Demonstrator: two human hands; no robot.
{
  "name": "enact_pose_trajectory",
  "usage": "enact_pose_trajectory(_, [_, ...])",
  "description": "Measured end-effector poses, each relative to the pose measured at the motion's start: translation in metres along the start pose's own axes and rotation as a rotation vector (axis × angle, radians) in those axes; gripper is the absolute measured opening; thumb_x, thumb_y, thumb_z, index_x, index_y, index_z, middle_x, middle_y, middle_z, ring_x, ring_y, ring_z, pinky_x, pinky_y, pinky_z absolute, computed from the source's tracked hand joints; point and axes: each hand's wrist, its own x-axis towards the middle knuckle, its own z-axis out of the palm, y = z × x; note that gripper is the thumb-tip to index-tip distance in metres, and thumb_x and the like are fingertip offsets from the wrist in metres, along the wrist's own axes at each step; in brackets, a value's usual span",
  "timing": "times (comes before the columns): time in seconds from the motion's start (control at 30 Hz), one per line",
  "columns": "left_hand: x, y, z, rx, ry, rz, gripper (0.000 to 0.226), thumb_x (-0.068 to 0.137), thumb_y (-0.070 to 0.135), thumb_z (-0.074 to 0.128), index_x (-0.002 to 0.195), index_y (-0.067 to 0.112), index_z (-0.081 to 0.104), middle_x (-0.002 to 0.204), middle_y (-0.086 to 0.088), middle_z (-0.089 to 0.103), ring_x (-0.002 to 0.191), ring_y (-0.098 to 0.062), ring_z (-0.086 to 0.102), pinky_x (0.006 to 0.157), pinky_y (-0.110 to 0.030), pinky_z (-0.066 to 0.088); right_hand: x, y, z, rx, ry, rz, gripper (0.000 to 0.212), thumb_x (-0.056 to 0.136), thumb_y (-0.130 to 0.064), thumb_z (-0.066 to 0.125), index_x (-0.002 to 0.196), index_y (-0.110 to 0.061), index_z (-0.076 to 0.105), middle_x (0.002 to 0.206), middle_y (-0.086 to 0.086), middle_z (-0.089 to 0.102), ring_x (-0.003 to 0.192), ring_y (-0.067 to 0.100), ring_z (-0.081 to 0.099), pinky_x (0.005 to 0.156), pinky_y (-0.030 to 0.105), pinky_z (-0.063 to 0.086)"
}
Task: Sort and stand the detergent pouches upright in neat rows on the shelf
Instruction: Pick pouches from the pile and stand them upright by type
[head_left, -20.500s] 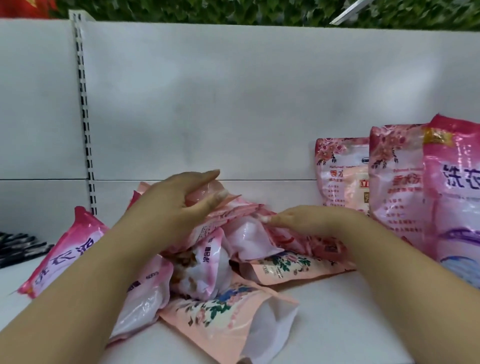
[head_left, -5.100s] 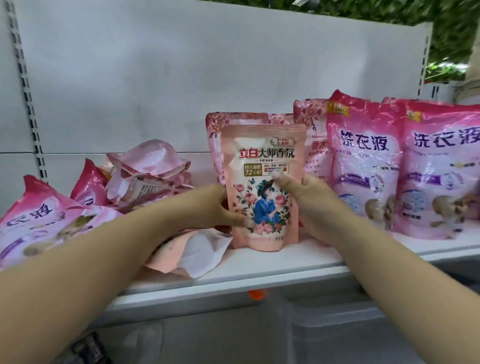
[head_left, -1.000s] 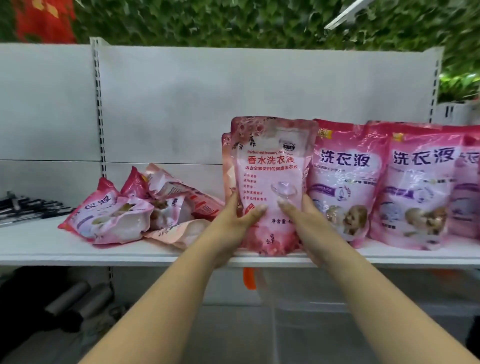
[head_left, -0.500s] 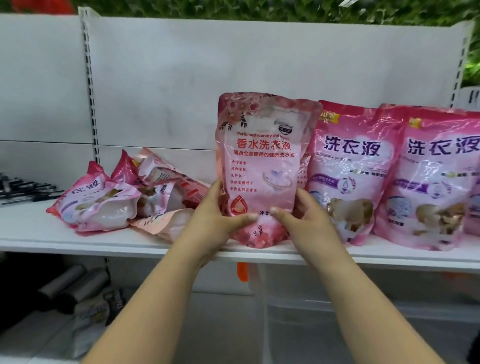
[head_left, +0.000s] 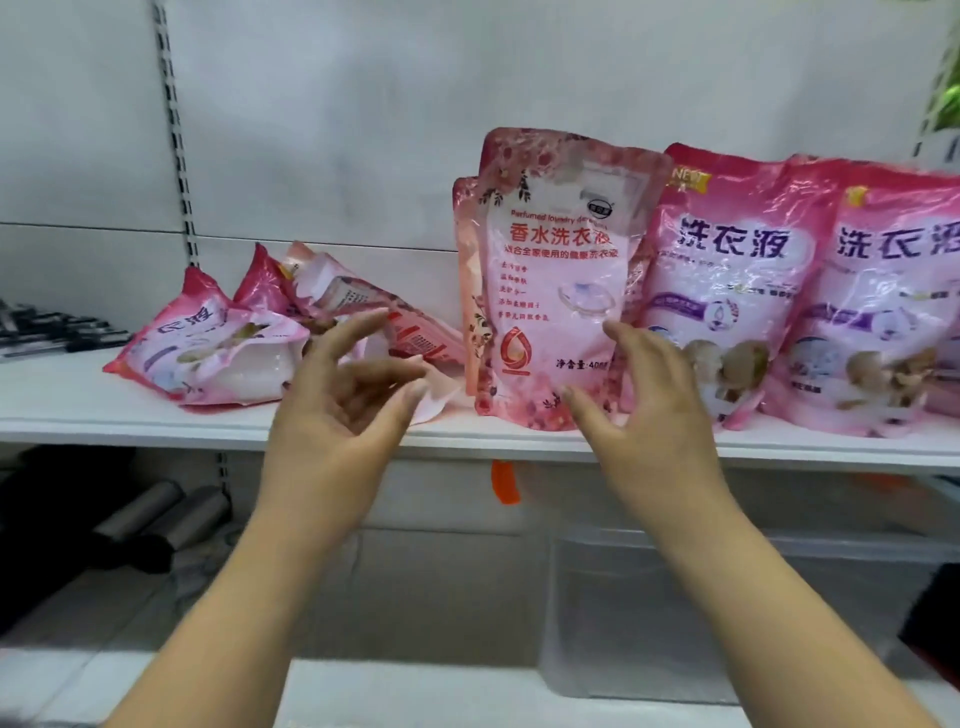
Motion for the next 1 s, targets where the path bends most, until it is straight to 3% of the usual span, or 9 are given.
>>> enact_pose_trajectory(0.13, [0.038, -0.014, -0.071, 0.460, -0.070, 0.096, 0.030, 0.068, 0.054, 0.072, 0.094, 0.054, 0.057, 0.091, 0.030, 0.062, 0.094, 0.009, 0.055, 0.085, -0.013, 0.040, 0.005, -0.053, 0.027, 0.076, 0.016, -0.196, 0.049, 0.083, -0.034, 0.062, 0.126, -0.014, 0.052, 0.122, -0.004, 0.047, 0.102, -0.012, 0.025, 0.086, -0.008, 0.013])
enact_pose_trajectory(0.27, [0.086, -0.042, -0.125, 0.945, -0.236, 0.035, 0.082, 0.064, 0.070, 0.049, 0.130, 0.021, 0.052, 0.133, -0.003, 0.051, 0.126, -0.023, 0.042, 0.104, -0.039, 0.031, 0.035, -0.093, 0.067, 0.023, -0.221, -0.144, 0.054, 0.087, -0.042, 0.056, 0.134, -0.019, 0.042, 0.135, -0.005, 0.042, 0.121, 0.006, 0.035, 0.093, 0.013, 0.023])
enact_pose_trajectory(0.43, [0.101, -0.056, -0.163, 0.836, -0.561, -0.089, 0.058, 0.073, 0.070, 0.044, 0.127, 0.052, 0.037, 0.139, 0.029, 0.028, 0.122, 0.013, 0.022, 0.098, -0.006, 0.016, 0.041, -0.109, 0.109, -0.334, -0.411, 0.016, 0.042, 0.082, -0.055, 0.052, 0.114, -0.029, 0.060, 0.114, -0.004, 0.063, 0.102, 0.019, 0.056, 0.070, 0.024, 0.036])
enact_pose_trajectory(0.53, [0.114, -0.054, -0.195, 0.716, -0.668, -0.135, 0.053, 0.041, 0.095, 0.040, 0.093, 0.084, 0.033, 0.110, 0.061, 0.026, 0.103, 0.039, 0.021, 0.084, 0.009, 0.018, 0.029, -0.120, 0.115, -0.437, -0.307, -0.013, 0.044, 0.086, -0.056, 0.043, 0.117, -0.030, 0.059, 0.118, -0.008, 0.062, 0.107, 0.017, 0.054, 0.074, 0.025, 0.036])
enact_pose_trajectory(0.67, [0.130, -0.060, -0.212, 0.513, -0.778, -0.144, 0.058, 0.042, 0.088, 0.054, 0.097, 0.075, 0.044, 0.090, 0.061, 0.033, 0.084, 0.041, 0.027, 0.070, -0.002, 0.036, 0.019, -0.139, 0.126, -0.485, -0.237, -0.086, 0.056, 0.083, -0.066, 0.033, 0.124, -0.033, 0.053, 0.121, -0.012, 0.059, 0.112, 0.014, 0.052, 0.084, 0.026, 0.039])
enact_pose_trajectory(0.7, [0.134, -0.062, -0.211, 0.488, -0.797, -0.148, 0.059, 0.044, 0.084, 0.057, 0.100, 0.072, 0.046, 0.087, 0.058, 0.034, 0.078, 0.040, 0.028, 0.071, 0.001, 0.006, 0.016, -0.143, 0.126, -0.480, -0.229, -0.109, 0.064, 0.078, -0.073, 0.028, 0.124, -0.034, 0.052, 0.119, -0.014, 0.060, 0.111, 0.013, 0.052, 0.085, 0.027, 0.039])
enact_pose_trajectory(0.73, [0.137, -0.063, -0.210, 0.478, -0.819, -0.142, 0.061, 0.039, 0.086, 0.058, 0.098, 0.072, 0.048, 0.088, 0.057, 0.040, 0.078, 0.039, 0.033, 0.075, 0.010, 0.026, 0.012, -0.146, 0.125, -0.481, -0.227, -0.125, 0.074, 0.071, -0.078, 0.023, 0.124, -0.036, 0.052, 0.115, -0.016, 0.061, 0.108, 0.011, 0.054, 0.084, 0.028, 0.041])
enact_pose_trajectory(0.9, [0.145, -0.066, -0.216, 0.502, -0.882, -0.149, 0.069, 0.019, 0.089, 0.059, 0.086, 0.071, 0.055, 0.092, 0.054, 0.049, 0.087, 0.032, 0.045, 0.075, 0.000, 0.036, 0.011, -0.138, 0.119, -0.415, -0.272, -0.302, 0.066, 0.065, -0.072, 0.041, 0.104, -0.027, 0.069, 0.081, -0.012, 0.071, 0.069, 0.011, 0.067, 0.052, 0.026, 0.051])
enact_pose_trajectory(1.0, [0.142, -0.064, -0.220, 0.593, -0.822, -0.126, 0.062, 0.029, 0.093, 0.052, 0.088, 0.074, 0.051, 0.097, 0.053, 0.046, 0.098, 0.027, 0.038, 0.091, -0.012, 0.027, 0.017, -0.133, 0.110, -0.265, -0.411, -0.428, 0.065, 0.060, -0.072, 0.050, 0.111, -0.034, 0.065, 0.094, -0.023, 0.069, 0.093, -0.003, 0.058, 0.073, 0.013, 0.048])
